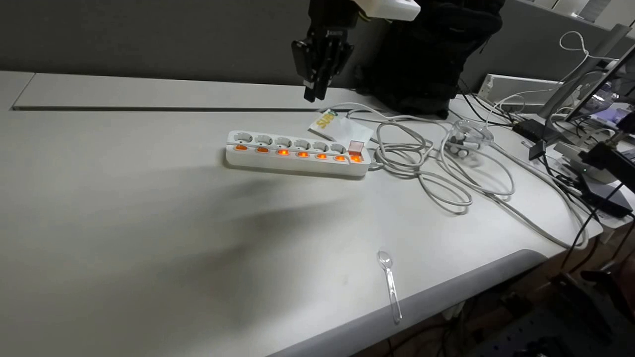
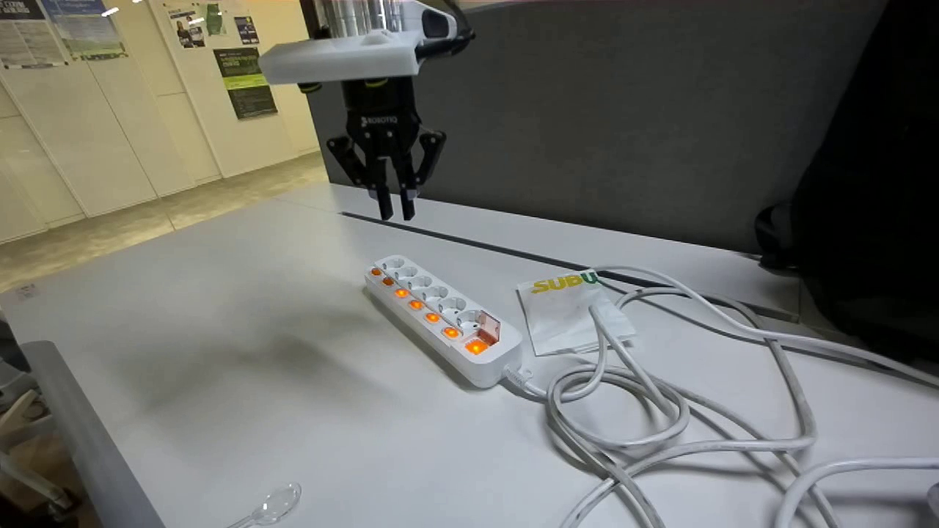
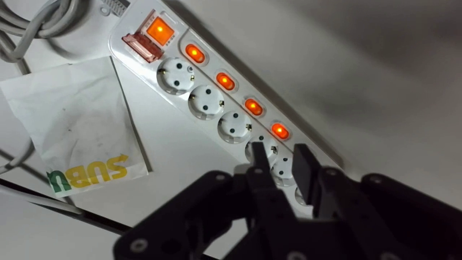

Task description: Turn on the second switch from the left

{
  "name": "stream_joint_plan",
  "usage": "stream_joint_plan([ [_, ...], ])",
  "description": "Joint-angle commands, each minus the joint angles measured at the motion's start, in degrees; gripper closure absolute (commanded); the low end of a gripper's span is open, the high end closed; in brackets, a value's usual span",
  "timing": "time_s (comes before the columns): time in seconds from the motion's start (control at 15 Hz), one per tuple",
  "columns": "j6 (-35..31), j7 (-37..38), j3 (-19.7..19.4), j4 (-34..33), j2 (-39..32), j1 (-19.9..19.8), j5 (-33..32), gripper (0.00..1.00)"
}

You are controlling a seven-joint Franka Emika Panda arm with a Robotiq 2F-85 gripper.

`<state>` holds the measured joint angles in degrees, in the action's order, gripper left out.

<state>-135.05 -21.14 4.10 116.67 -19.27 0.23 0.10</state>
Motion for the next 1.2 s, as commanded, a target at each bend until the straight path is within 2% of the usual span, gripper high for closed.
stream_joint_plan([
  [0.0, 2.36, -0.60, 0.57, -1.70, -0.59, -0.42, -0.15, 0.99],
  [0.73, 2.07, -1.24, 0.94, -0.31, -0.20, -0.30, -0.29, 1.00],
  [1.13, -3.76, 3.67, 1.63, -2.71, -5.14, 1.70, -0.27, 1.00],
])
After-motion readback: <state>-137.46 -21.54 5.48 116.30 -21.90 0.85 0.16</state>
